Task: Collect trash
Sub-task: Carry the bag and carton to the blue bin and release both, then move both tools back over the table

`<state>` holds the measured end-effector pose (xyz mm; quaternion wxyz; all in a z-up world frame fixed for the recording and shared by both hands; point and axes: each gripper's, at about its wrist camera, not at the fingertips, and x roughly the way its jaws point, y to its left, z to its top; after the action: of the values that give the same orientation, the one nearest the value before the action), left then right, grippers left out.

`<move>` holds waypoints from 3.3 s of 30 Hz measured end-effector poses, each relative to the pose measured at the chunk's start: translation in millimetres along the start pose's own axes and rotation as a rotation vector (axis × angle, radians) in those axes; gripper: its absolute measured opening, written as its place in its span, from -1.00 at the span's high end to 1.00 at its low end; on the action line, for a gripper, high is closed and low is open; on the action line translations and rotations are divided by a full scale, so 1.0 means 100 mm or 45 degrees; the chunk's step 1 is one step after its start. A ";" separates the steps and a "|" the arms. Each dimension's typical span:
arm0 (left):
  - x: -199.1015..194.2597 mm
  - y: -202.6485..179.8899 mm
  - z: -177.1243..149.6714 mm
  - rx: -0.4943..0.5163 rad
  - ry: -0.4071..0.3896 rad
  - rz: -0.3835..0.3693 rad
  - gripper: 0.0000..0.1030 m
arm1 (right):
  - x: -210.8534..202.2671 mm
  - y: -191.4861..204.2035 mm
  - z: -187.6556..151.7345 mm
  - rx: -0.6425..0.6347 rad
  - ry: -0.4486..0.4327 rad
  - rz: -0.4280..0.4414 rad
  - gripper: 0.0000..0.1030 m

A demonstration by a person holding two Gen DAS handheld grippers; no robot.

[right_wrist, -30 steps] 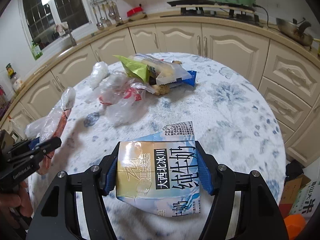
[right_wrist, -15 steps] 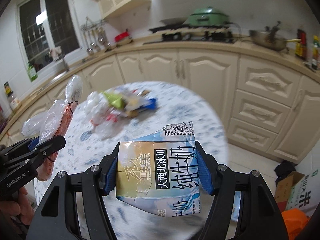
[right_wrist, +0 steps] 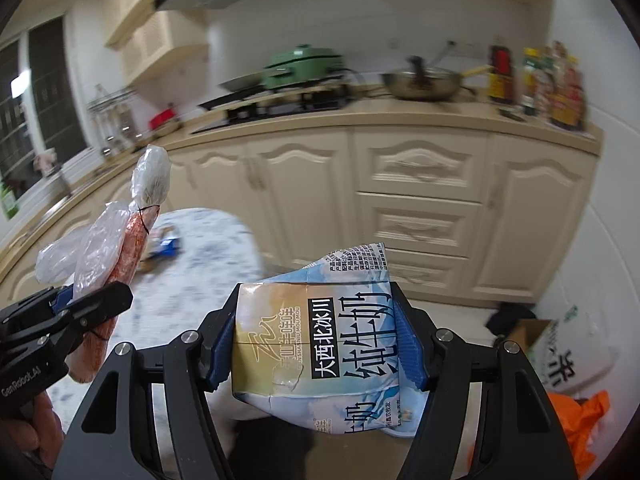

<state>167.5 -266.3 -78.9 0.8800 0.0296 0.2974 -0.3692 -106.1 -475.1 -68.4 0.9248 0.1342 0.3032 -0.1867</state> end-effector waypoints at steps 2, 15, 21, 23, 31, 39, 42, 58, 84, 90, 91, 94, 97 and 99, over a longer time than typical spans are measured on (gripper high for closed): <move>0.22 -0.13 0.03 0.014 0.037 -0.033 0.49 | 0.03 -0.24 -0.03 0.041 0.014 -0.038 -0.31; 2.08 -0.54 -0.03 0.028 0.415 -0.150 0.49 | 0.91 -1.45 -0.53 0.281 0.241 -0.132 -0.31; 2.82 -0.58 0.07 -0.012 0.535 -0.150 0.48 | 1.33 -1.85 -0.69 0.364 0.320 -0.149 -0.31; 3.03 -0.62 0.05 -0.018 0.566 -0.149 0.47 | 1.46 -1.94 -0.74 0.389 0.340 -0.151 -0.31; 3.62 -0.72 0.04 -0.019 0.607 -0.061 -0.66 | 1.79 -2.30 -0.97 0.534 0.396 -0.193 -1.00; 3.47 -0.90 0.00 0.011 0.563 0.039 -0.82 | 1.72 -2.37 -1.08 0.582 0.420 -0.229 -1.00; 3.28 -0.99 0.01 0.028 0.534 0.042 -0.85 | 1.63 -2.32 -1.04 0.574 0.408 -0.236 -1.00; 1.32 -0.68 0.09 -0.011 0.227 0.080 -0.97 | 0.82 -1.40 -0.44 0.419 0.220 -0.197 -1.00; -1.89 0.71 -0.94 -0.262 -0.125 0.537 -0.99 | 0.38 1.52 0.19 -0.137 0.067 0.234 -1.00; -2.10 0.90 -1.06 -0.330 -0.111 0.631 -0.99 | 0.50 2.03 0.18 -0.219 0.083 0.325 -1.00; -2.07 0.92 -1.01 -0.336 -0.107 0.639 -0.99 | 0.52 2.08 0.17 -0.227 0.087 0.336 -1.00; -2.07 1.00 -1.00 -0.357 -0.096 0.660 -0.99 | 0.62 2.27 0.17 -0.264 0.101 0.363 -1.00; -1.97 1.08 -0.92 -0.364 -0.076 0.678 -0.99 | 0.73 2.41 0.17 -0.293 0.115 0.392 -1.00; -1.88 1.15 -0.86 -0.367 -0.056 0.679 -0.99 | 0.80 2.46 0.18 -0.313 0.126 0.402 -1.00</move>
<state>97.8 -40.6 -66.0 0.9473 -0.0267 0.3092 -0.0796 68.0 -282.3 -70.4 0.9359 0.0752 0.3441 0.0057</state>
